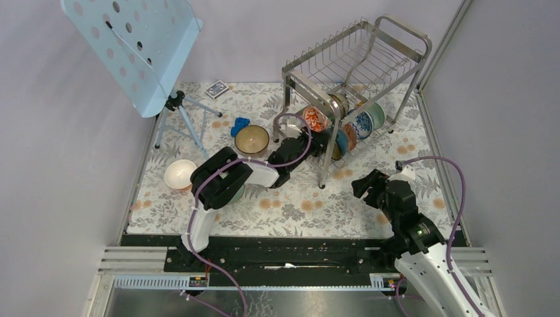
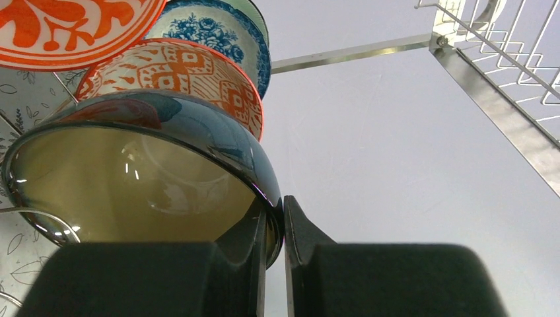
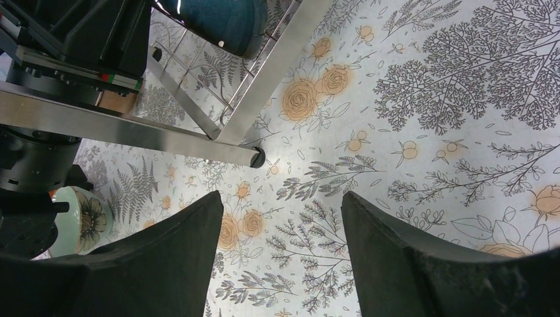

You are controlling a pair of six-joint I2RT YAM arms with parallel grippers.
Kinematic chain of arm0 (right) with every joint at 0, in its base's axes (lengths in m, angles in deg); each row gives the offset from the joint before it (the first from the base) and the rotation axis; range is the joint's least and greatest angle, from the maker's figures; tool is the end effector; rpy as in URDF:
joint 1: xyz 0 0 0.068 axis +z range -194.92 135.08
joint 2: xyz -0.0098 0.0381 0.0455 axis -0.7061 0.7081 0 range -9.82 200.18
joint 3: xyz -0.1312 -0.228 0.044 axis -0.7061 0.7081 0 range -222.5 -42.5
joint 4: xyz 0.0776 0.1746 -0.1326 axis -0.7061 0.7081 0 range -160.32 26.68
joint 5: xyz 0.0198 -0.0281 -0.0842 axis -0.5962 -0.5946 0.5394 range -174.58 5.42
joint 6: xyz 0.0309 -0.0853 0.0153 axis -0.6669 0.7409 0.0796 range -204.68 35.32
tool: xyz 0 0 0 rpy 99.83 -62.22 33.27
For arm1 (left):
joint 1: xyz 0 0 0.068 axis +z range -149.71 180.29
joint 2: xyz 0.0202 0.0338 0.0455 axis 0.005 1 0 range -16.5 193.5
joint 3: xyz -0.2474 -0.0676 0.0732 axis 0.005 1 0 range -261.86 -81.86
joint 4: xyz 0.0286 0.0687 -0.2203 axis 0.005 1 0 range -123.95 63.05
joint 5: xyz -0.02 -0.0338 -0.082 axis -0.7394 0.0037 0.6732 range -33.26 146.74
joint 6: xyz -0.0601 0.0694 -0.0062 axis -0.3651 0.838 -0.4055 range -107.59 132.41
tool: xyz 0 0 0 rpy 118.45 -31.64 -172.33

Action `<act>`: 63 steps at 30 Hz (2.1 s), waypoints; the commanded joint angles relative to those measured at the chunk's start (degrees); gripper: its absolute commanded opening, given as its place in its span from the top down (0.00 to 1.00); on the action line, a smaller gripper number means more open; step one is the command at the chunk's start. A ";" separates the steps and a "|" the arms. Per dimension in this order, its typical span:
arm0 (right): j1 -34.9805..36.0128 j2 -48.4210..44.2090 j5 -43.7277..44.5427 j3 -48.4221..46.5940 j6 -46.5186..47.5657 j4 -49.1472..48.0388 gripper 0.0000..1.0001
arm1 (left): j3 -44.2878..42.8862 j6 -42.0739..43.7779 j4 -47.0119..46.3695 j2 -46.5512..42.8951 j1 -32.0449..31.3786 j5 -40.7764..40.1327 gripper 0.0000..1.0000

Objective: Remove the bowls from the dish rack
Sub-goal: Pick up the bowl from the dish rack.

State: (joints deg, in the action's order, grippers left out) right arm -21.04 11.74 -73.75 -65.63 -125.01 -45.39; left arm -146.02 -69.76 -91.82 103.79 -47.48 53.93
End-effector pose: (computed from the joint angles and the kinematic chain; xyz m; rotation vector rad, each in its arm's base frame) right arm 0.1296 0.0405 0.2125 0.4110 1.9688 0.5403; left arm 0.3226 -0.3493 0.1966 -0.5857 1.7349 -1.6904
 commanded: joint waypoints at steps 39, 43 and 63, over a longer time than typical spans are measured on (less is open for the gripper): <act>-0.24 -3.23 -0.85 -0.11 1.02 -1.38 0.28 | 3.24 2.06 -29.50 -3.97 3.63 4.88 1.00; -0.25 -3.52 -0.98 -0.18 0.89 -1.29 0.28 | 3.28 1.37 -30.07 -4.44 3.57 5.30 1.00; -0.29 -4.49 -0.96 -0.23 0.99 -1.16 0.28 | 11.43 2.83 -30.37 -14.66 3.59 5.13 1.00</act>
State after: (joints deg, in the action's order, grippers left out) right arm -21.04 8.00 -73.79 -65.44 -124.95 -45.39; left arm -135.18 -67.77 -110.59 95.13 -44.25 58.74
